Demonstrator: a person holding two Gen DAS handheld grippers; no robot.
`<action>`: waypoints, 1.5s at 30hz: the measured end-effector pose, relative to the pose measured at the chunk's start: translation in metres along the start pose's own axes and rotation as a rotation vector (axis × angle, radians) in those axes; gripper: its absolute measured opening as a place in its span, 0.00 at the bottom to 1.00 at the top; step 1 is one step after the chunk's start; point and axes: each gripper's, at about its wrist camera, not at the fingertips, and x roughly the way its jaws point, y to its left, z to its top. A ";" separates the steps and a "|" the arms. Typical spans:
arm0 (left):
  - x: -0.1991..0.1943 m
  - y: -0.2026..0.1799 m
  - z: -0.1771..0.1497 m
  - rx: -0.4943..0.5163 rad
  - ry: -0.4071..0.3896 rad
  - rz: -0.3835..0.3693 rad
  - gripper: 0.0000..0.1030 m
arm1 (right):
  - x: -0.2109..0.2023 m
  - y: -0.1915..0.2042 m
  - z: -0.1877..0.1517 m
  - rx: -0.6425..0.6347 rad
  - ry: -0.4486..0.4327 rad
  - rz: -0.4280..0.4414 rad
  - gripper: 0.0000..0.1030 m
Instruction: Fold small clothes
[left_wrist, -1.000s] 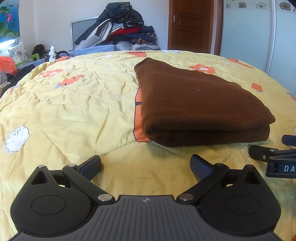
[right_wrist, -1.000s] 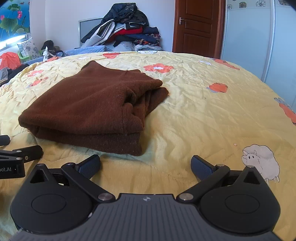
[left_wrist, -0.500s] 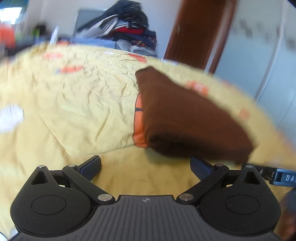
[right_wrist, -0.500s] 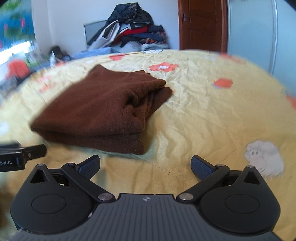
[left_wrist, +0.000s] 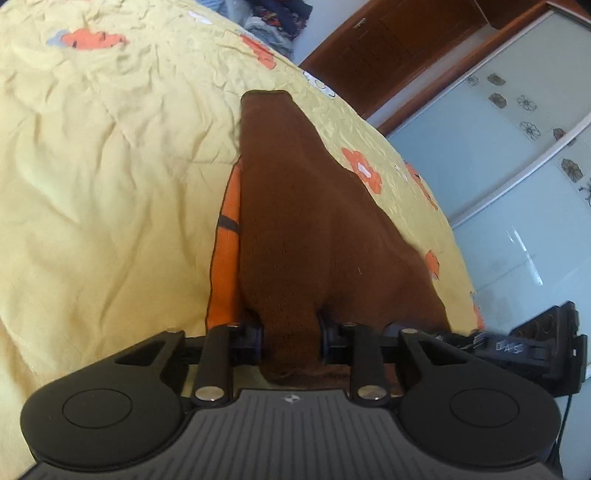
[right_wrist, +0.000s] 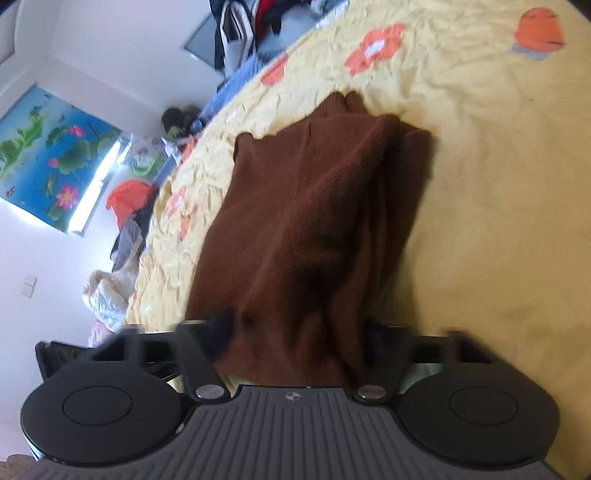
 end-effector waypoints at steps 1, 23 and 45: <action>-0.004 -0.003 -0.002 0.013 0.004 0.011 0.17 | 0.005 0.000 0.001 -0.013 0.025 0.006 0.33; 0.042 -0.089 -0.001 0.661 -0.062 0.187 0.96 | 0.013 -0.014 0.081 -0.051 -0.051 -0.060 0.13; -0.020 -0.063 -0.093 0.430 -0.175 0.443 0.97 | -0.056 0.017 -0.085 -0.398 -0.196 -0.394 1.00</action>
